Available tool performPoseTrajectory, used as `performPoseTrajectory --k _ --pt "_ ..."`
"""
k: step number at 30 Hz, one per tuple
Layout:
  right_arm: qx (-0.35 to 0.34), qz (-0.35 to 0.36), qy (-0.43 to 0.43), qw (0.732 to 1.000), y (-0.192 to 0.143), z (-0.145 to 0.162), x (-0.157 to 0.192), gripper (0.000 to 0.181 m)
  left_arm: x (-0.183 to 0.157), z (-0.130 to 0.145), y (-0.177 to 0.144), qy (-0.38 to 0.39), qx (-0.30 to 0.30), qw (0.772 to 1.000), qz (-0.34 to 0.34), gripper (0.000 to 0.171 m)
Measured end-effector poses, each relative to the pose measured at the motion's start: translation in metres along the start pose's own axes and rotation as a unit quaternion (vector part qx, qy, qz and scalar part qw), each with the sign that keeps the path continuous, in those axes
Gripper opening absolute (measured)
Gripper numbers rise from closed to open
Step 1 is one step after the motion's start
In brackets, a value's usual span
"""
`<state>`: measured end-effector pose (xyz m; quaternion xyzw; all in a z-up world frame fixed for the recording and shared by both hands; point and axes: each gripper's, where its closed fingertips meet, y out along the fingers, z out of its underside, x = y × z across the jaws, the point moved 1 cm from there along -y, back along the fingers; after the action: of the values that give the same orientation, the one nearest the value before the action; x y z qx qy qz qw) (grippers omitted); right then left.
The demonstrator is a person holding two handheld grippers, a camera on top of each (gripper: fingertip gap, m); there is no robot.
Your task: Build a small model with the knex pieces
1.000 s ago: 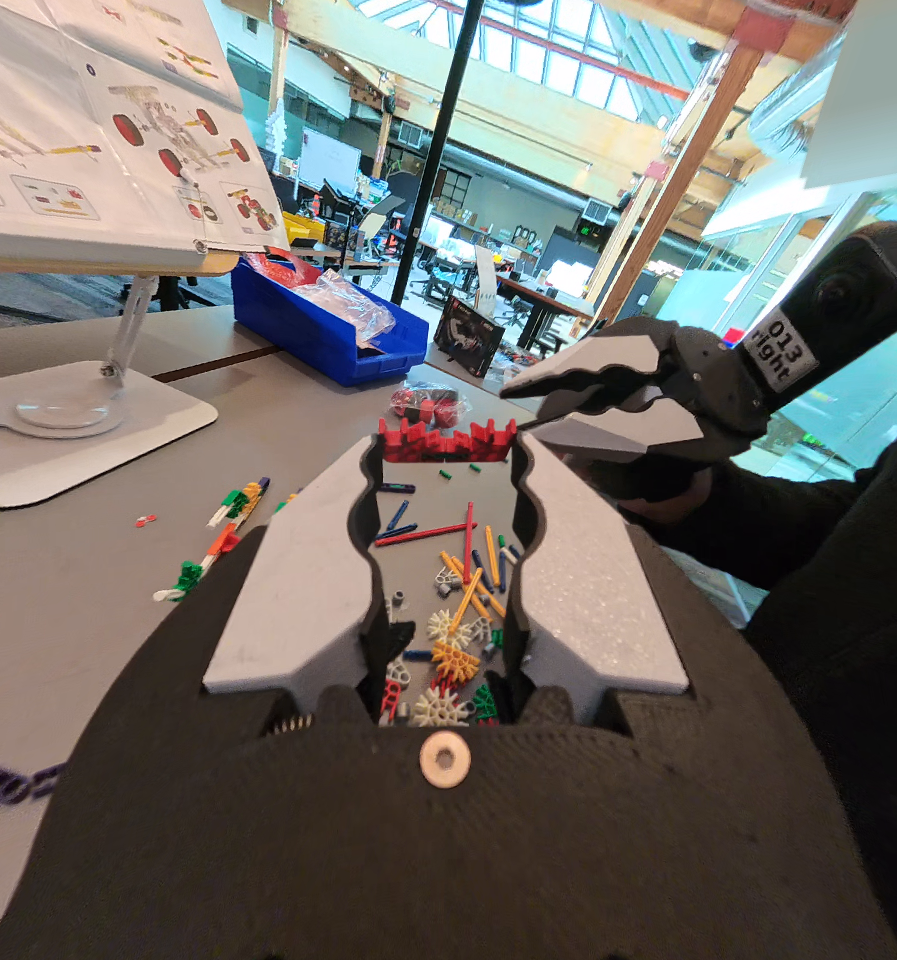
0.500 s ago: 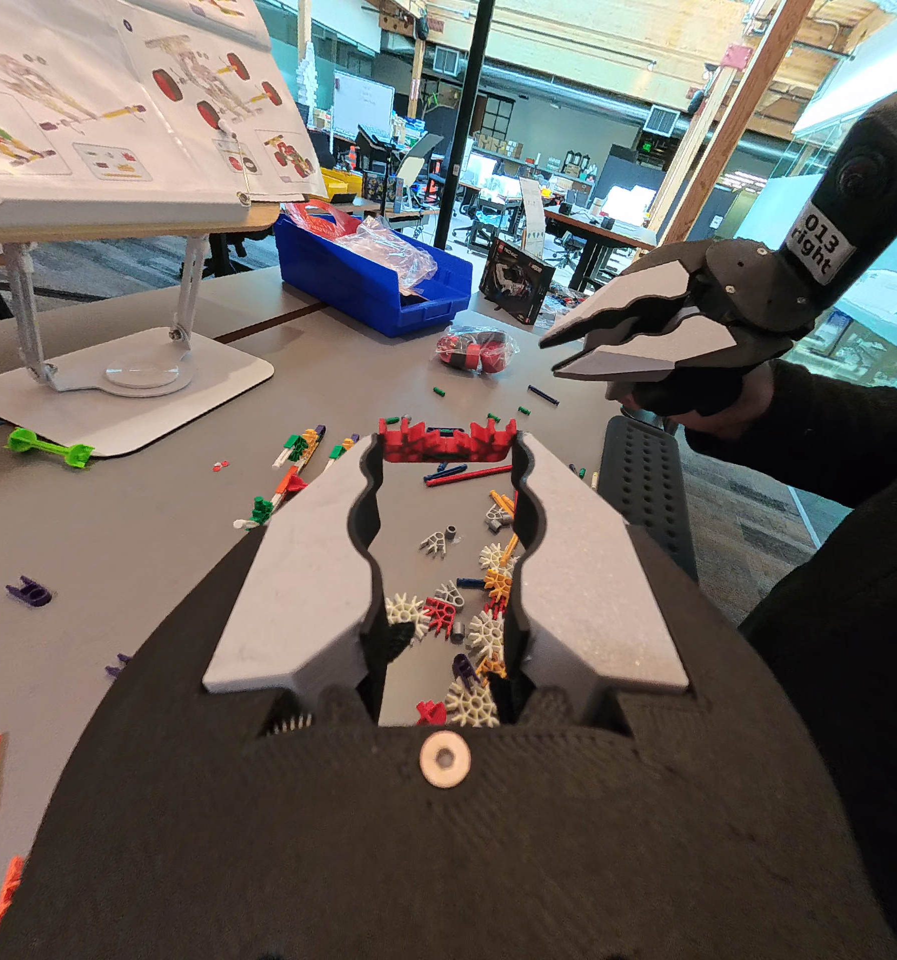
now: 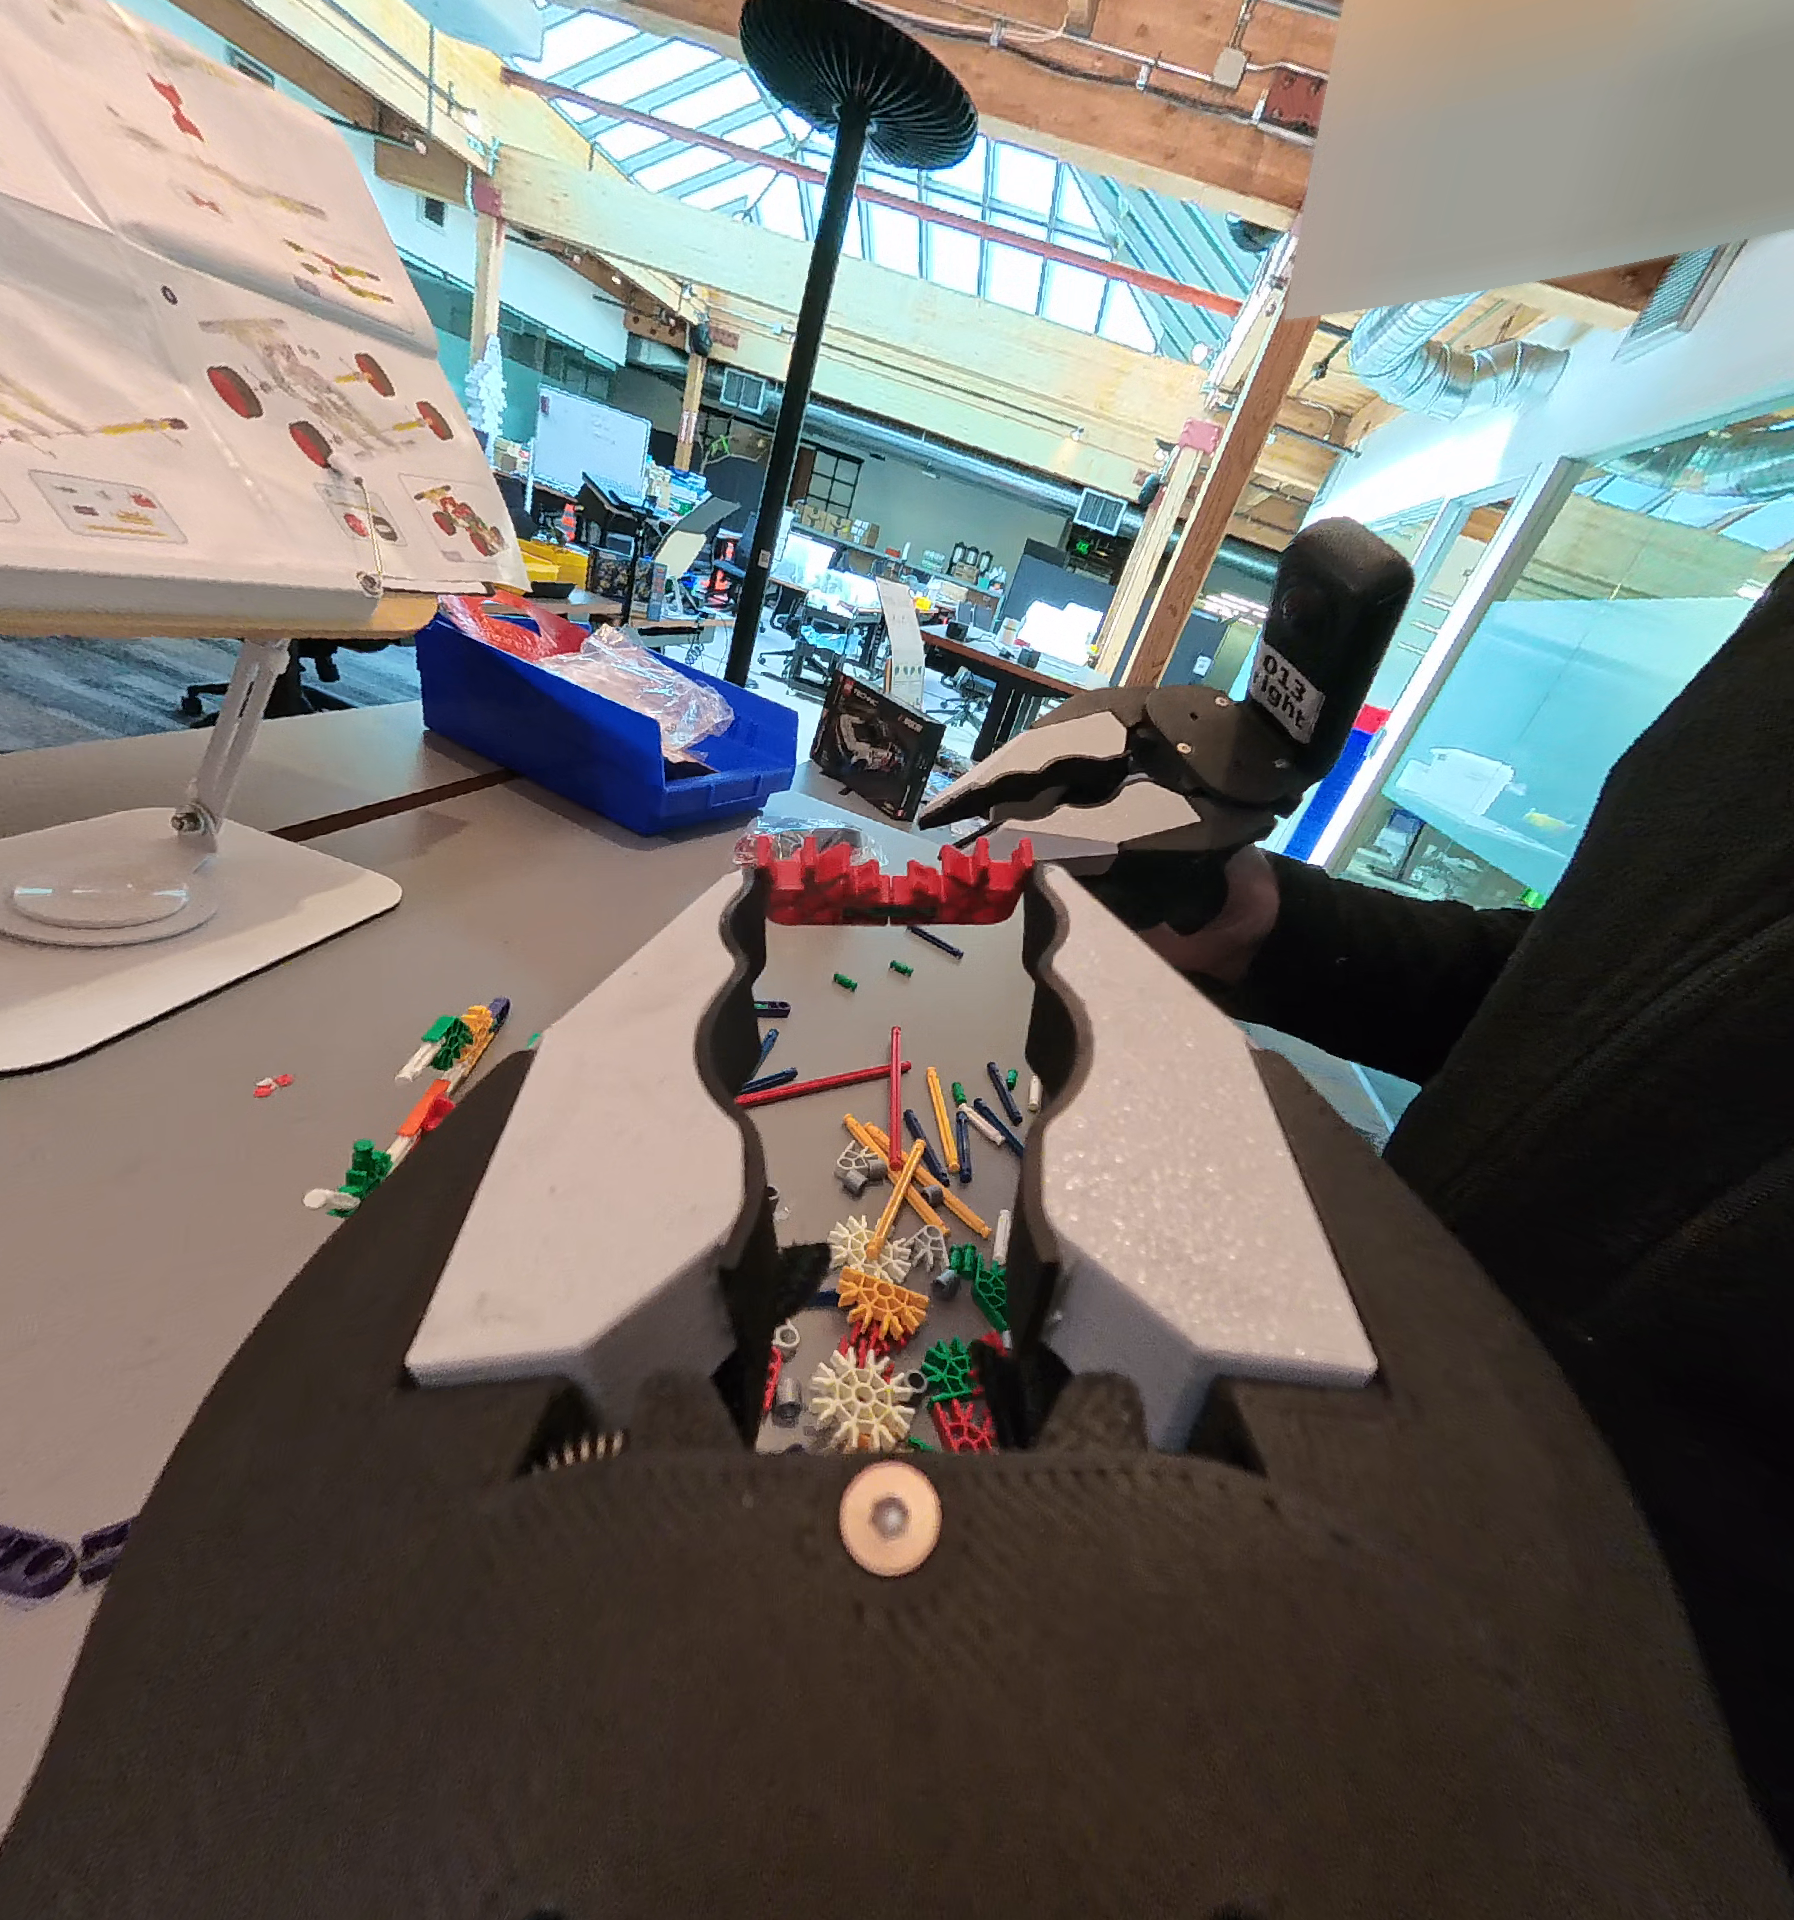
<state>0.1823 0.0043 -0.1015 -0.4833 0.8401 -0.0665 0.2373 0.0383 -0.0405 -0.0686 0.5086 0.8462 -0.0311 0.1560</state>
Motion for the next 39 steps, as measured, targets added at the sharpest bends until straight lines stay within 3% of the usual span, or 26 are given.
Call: performPoseTrajectory --k 7,12,18,28,39 --pt "-0.015 -0.027 0.034 0.999 -0.004 0.0 0.002 0.017 -0.005 0.009 0.016 0.018 0.044 0.999 0.005 0.047" --pt "-0.021 -0.038 0.03 0.999 -0.001 -0.006 0.007 0.02 -0.007 0.01 0.024 -0.006 0.036 0.999 0.026 0.047" --pt "-0.011 -0.038 0.03 0.999 -0.002 -0.001 0.005 0.02 -0.001 0.012 0.02 -0.016 0.042 0.999 0.016 0.047" --pt "0.0 -0.037 0.02 0.999 0.001 -0.002 0.007 0.019 0.01 0.029 0.016 0.043 0.125 0.991 -0.022 0.047" --pt "0.021 -0.013 0.021 0.999 -0.003 0.005 0.002 0.02 0.013 0.035 0.008 0.069 0.143 0.987 -0.024 0.047"
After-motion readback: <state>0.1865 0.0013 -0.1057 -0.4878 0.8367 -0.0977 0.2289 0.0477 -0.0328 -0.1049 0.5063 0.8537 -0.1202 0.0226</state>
